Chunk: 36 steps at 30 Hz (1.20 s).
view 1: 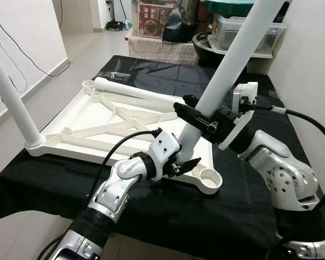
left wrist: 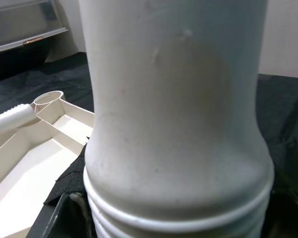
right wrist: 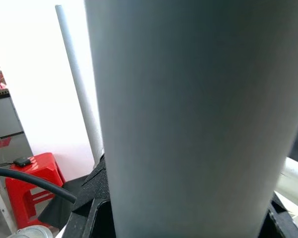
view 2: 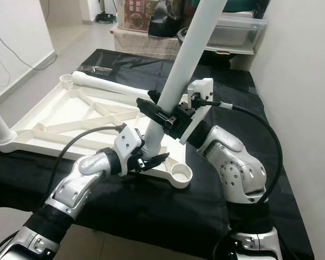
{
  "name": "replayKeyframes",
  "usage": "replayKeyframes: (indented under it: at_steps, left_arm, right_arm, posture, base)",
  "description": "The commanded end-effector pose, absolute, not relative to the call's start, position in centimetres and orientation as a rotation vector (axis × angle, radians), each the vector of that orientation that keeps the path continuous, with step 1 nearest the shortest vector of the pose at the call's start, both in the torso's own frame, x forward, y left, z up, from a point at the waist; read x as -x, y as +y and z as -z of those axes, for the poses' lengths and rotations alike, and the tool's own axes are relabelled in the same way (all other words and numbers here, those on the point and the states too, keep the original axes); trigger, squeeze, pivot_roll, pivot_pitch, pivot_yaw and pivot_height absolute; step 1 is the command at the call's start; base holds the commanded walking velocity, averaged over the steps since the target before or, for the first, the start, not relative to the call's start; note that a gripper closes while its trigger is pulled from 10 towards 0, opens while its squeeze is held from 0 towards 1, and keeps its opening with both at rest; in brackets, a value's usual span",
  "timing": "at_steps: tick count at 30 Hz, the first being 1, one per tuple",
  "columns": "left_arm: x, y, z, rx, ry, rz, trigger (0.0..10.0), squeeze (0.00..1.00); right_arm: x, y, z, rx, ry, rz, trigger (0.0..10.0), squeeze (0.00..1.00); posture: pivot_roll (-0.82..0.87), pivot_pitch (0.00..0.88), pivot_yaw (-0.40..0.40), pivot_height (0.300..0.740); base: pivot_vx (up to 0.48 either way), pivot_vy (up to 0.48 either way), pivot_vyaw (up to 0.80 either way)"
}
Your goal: Building children table
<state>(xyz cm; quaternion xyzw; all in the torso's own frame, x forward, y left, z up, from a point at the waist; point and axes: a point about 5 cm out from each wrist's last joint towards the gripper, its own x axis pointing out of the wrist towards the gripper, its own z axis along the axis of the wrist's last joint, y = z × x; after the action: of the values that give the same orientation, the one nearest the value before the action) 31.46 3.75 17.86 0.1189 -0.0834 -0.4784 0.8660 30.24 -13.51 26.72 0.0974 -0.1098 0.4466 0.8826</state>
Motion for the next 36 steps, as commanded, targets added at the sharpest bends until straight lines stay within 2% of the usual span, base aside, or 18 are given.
replayKeyframes:
  at_steps: [1, 12, 13, 14, 15, 21, 25, 33, 36]
  left_arm:
    - [-31.3, 3.5, -17.3, -0.226, -0.135, 1.017, 10.0, 1.00]
    - [-30.8, 4.4, -16.8, -0.218, -0.117, 0.957, 10.0, 1.00]
    - [-30.6, 4.6, -16.7, -0.215, -0.122, 0.945, 10.0, 0.00]
    - [-30.5, 4.8, -16.7, -0.196, -0.130, 0.919, 10.0, 0.00]
    - [-30.3, 5.1, -16.7, -0.188, -0.138, 0.890, 10.0, 0.00]
    - [-30.5, 5.8, -16.7, -0.148, -0.135, 0.812, 10.0, 0.00]
    - [-30.9, 6.7, -16.8, -0.129, -0.132, 0.733, 10.0, 0.00]
    - [-30.9, 6.8, -17.0, -0.124, -0.138, 0.719, 10.0, 0.00]
    - [-30.7, 6.7, -16.8, -0.130, -0.137, 0.699, 10.0, 0.00]
  right_arm:
    - [-30.0, -13.4, -27.1, -0.193, -0.242, -0.941, 0.0, 0.00]
    - [-30.9, -15.6, -27.7, -0.168, -0.269, -0.857, 0.0, 0.00]
    - [-31.2, -16.0, -27.7, -0.157, -0.274, -0.829, 0.0, 0.00]
    - [-31.5, -16.6, -27.8, -0.130, -0.283, -0.784, 9.4, 0.00]
    - [-31.9, -17.0, -27.8, -0.103, -0.288, -0.740, 10.0, 0.00]
    - [-32.6, -17.9, -27.7, -0.064, -0.307, -0.646, 10.0, 0.00]
    - [-33.5, -19.0, -27.6, -0.056, -0.332, -0.501, 10.0, 0.00]
    - [-33.8, -19.2, -27.3, -0.052, -0.337, -0.461, 10.0, 0.00]
    - [-34.0, -18.7, -27.0, -0.046, -0.321, -0.474, 10.0, 0.00]
  posture:
    - [0.06, 0.027, -0.079, 0.740]
    - [0.06, 0.017, -0.080, 0.740]
    - [0.06, 0.017, -0.080, 0.740]
    - [0.07, 0.011, -0.084, 0.740]
    - [0.07, 0.010, -0.084, 0.740]
    - [0.07, 0.007, -0.087, 0.740]
    - [0.07, 0.002, -0.092, 0.740]
    - [0.07, 0.001, -0.097, 0.740]
    - [0.07, 0.001, -0.099, 0.740]
  base:
    - [0.000, 0.000, 0.00]
    - [0.000, 0.000, 0.00]
    - [0.000, 0.000, 0.00]
    - [0.000, 0.000, 0.00]
    - [0.000, 0.000, 0.00]
    - [0.000, 0.000, 0.00]
    - [0.000, 0.000, 0.00]
    - [0.000, 0.000, 0.68]
    - [0.000, -0.364, 0.00]
